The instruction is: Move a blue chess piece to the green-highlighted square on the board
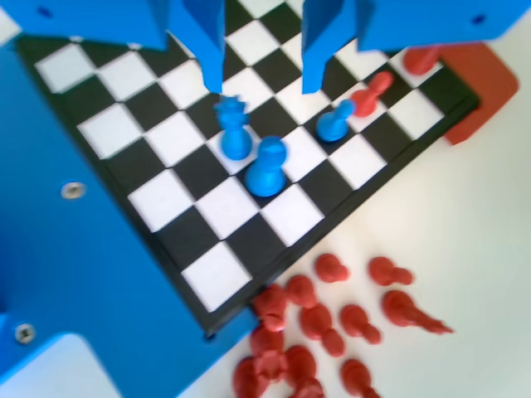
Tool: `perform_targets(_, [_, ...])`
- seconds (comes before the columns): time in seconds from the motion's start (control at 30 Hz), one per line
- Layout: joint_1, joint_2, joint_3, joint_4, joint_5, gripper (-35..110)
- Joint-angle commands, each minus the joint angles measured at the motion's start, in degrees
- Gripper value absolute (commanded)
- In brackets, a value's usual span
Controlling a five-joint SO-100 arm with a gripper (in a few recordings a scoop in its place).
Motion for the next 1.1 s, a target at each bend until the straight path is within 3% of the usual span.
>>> perform_targets(0.0, [-0.44, 1.76, 0.09, 0.18, -0.35, 13])
perform_targets(1.07, [0.70, 1.67, 7.29, -5.62, -3.08, 13])
